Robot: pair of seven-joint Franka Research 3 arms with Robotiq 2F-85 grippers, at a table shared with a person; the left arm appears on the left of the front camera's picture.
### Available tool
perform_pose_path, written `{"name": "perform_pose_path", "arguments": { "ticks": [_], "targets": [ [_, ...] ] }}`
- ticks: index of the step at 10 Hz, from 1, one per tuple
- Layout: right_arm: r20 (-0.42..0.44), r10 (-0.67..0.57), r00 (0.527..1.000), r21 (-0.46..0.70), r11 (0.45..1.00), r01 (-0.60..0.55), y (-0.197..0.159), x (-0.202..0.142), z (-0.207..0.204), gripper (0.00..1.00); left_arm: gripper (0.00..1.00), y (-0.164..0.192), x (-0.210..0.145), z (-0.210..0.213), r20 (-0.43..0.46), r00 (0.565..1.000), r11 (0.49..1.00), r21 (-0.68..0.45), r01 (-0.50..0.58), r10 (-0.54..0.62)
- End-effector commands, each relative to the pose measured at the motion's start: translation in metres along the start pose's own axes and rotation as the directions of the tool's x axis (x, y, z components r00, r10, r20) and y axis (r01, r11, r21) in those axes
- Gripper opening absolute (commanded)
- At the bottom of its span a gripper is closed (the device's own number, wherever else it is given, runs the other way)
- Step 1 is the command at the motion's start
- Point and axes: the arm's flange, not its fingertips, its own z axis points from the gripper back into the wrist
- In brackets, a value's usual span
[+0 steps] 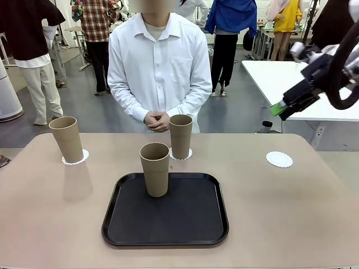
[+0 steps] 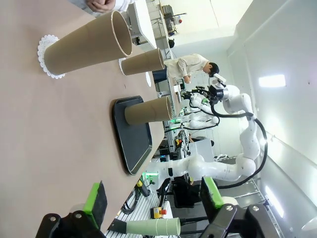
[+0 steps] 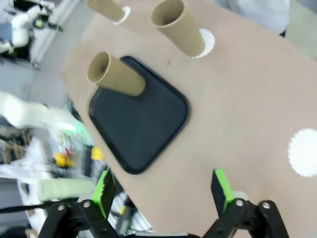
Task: Place coasters on the table and set cups on them.
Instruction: Take one Reusable plastic cup from the Flat Tray and place it on a coaster set by the human.
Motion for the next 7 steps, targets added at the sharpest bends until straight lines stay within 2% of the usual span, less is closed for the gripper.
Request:
{"name": "perform_pose_path", "arguments": {
  "ticks": [1, 2, 4, 7],
  "targets": [
    [-0.05, 0.112, 0.992, -0.063, 0.991, -0.115, 0.03, 0.004, -0.052, 1.0, 1.0, -0.002, -0.002, 0.001, 0.006, 1.0, 1.0, 0.005, 0.001, -0.001],
    [-0.079, 0.153, 0.985, -0.122, 0.979, -0.162, 0.044, 0.014, -0.08, 1.0, 1.0, -0.002, -0.002, 0.001, 0.006, 1.0, 1.0, 0.005, 0.001, -0.001],
    [-0.154, 0.227, 0.962, -0.132, 0.96, -0.248, 0.072, 0.034, -0.138, 1.0, 1.0, -0.002, -0.002, 0.001, 0.006, 1.0, 1.0, 0.005, 0.001, -0.001],
    [-0.213, 0.263, 0.941, -0.132, 0.947, -0.294, 0.084, 0.046, -0.201, 1.0, 1.0, -0.002, -0.002, 0.001, 0.006, 1.0, 1.0, 0.005, 0.001, -0.001]
  ]
}}
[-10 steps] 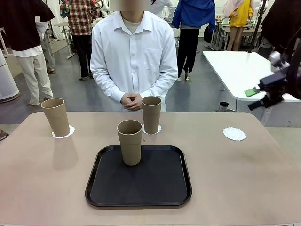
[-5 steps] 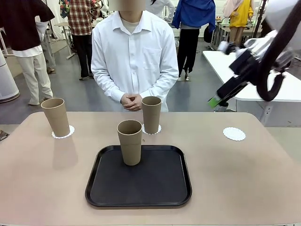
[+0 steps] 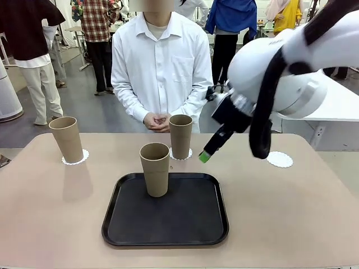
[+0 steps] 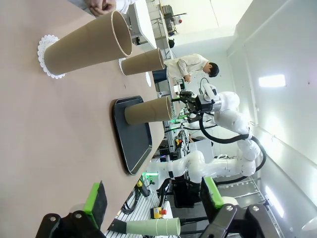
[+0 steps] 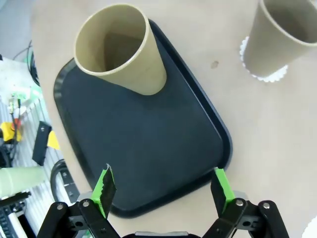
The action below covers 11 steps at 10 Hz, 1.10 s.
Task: Place coasters on the table and set cups on them.
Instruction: Take one Reusable plastic cup from the Flat Tray and place it on a coaster set by the human.
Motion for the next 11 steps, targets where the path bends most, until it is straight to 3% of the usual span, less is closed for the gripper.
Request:
{"name": "perform_pose_path", "arguments": {
  "ticks": [1, 8, 9, 10, 11],
  "targets": [
    [-0.035, -0.017, 0.999, -0.015, 1.0, 0.016, -0.01, 0.011, -0.017, 1.0, 1.0, -0.002, -0.001, 0.001, 0.006, 1.0, 1.0, 0.005, 0.001, -0.001],
    [-0.034, -0.01, 0.999, 0.012, 1.0, 0.011, -0.008, 0.003, -0.026, 1.0, 1.0, -0.002, -0.001, 0.001, 0.006, 1.0, 1.0, 0.005, 0.001, -0.001],
    [0.2, 0.134, 0.971, 0.11, 0.981, -0.158, -0.025, -0.033, -0.02, 1.0, 1.0, -0.002, -0.001, 0.001, 0.006, 1.0, 1.0, 0.005, 0.001, -0.001],
    [0.43, 0.187, 0.883, 0.142, 0.952, -0.27, -0.039, -0.058, -0.018, 1.0, 1.0, -0.002, -0.001, 0.001, 0.006, 1.0, 1.0, 0.005, 0.001, -0.001],
    [0.625, 0.2, 0.755, 0.153, 0.916, -0.37, -0.048, -0.081, -0.015, 1.0, 1.0, -0.002, -0.001, 0.001, 0.006, 1.0, 1.0, 0.005, 0.001, -0.001]
  ]
}}
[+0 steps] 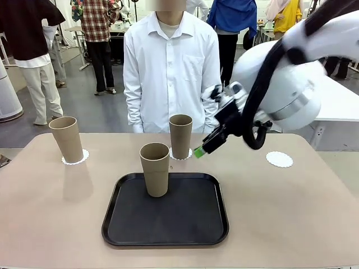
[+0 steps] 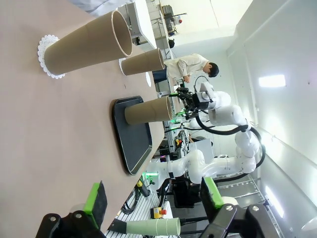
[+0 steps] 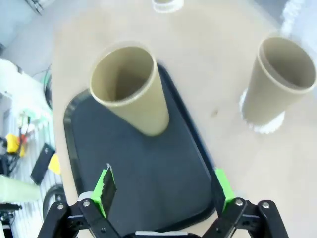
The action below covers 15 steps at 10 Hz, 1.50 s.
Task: Place coasters on the table and set cups on them.
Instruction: Take one Reusable plastic cup from the Flat Tray and place it on a coaster set by the human.
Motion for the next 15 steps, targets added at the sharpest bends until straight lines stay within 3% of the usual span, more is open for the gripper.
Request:
{"name": "perform_pose_path", "arguments": {
  "ticks": [1, 3, 5, 6, 10, 15],
  "targets": [
    [0.485, 0.138, 0.864, 0.177, 0.952, -0.252, -0.02, -0.084, 0.009, 1.0, 1.0, -0.002, -0.001, 0.001, 0.005, 1.0, 1.0, 0.005, 0.002, -0.002],
    [0.615, 0.09, 0.784, 0.181, 0.951, -0.25, -0.032, -0.114, 0.002, 1.0, 1.0, -0.002, -0.001, 0.001, 0.005, 1.0, 1.0, 0.005, 0.002, -0.002],
    [0.653, 0.013, 0.757, 0.26, 0.935, -0.241, -0.04, -0.139, -0.027, 1.0, 1.0, -0.002, -0.001, 0.001, 0.005, 1.0, 1.0, 0.005, 0.002, -0.002],
    [0.662, 0.031, 0.748, 0.255, 0.93, -0.264, -0.04, -0.146, -0.039, 1.0, 1.0, -0.002, -0.001, 0.001, 0.005, 1.0, 1.0, 0.005, 0.002, -0.002],
    [0.624, 0.069, 0.778, 0.242, 0.93, -0.277, -0.048, -0.146, -0.097, 1.0, 1.0, -0.002, -0.001, 0.001, 0.005, 1.0, 1.0, 0.005, 0.002, -0.002],
    [0.587, 0.074, 0.806, 0.221, 0.943, -0.247, -0.057, -0.125, -0.123, 1.0, 1.0, -0.002, -0.001, 0.001, 0.005, 1.0, 1.0, 0.005, 0.002, -0.002]
  ]
}}
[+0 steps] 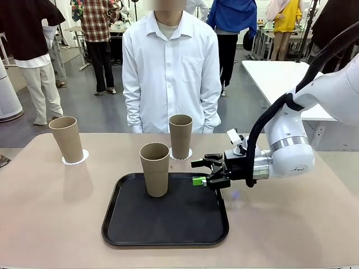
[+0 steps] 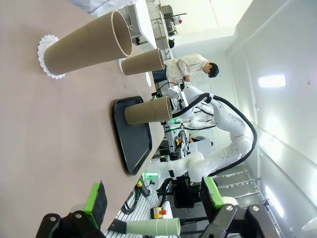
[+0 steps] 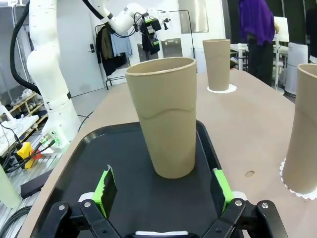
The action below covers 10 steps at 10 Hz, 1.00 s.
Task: Place coasters on the table and set cups on them.
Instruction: Take one Reusable plastic cup from the Flat Tray and place it on a coaster set by the human.
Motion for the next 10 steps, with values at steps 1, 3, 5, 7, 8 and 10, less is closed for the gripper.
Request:
{"name": "perform_pose_path", "arguments": {
  "ticks": [1, 3, 5, 7, 8, 10],
  "targets": [
    [0.005, -0.031, 1.0, -0.018, 0.999, 0.031, -0.008, 0.003, -0.011, 1.0, 1.0, -0.002, -0.002, 0.001, 0.005, 1.0, 1.0, 0.005, 0.001, -0.001],
    [-0.002, -0.003, 1.0, 0.001, 1.0, 0.003, -0.002, 0.001, -0.003, 1.0, 1.0, -0.002, -0.002, 0.001, 0.005, 1.0, 1.0, 0.005, 0.001, -0.001],
    [-0.002, -0.003, 1.0, 0.001, 1.0, 0.003, -0.002, 0.001, -0.003, 1.0, 1.0, -0.002, -0.002, 0.001, 0.005, 1.0, 1.0, 0.005, 0.001, -0.001],
    [-0.009, -0.016, 1.0, -0.001, 1.0, 0.016, -0.004, 0.003, -0.003, 1.0, 1.0, -0.002, -0.002, 0.001, 0.005, 1.0, 1.0, 0.005, 0.001, -0.001],
    [-0.01, -0.011, 1.0, 0.007, 1.0, 0.011, -0.005, 0.006, -0.013, 1.0, 1.0, -0.002, -0.002, 0.001, 0.005, 1.0, 1.0, 0.005, 0.001, -0.001],
    [-0.023, -0.016, 1.0, 0.049, 0.999, 0.017, -0.008, 0.013, -0.029, 1.0, 1.0, -0.002, -0.002, 0.001, 0.005, 1.0, 1.0, 0.005, 0.001, -0.001]
  ]
}}
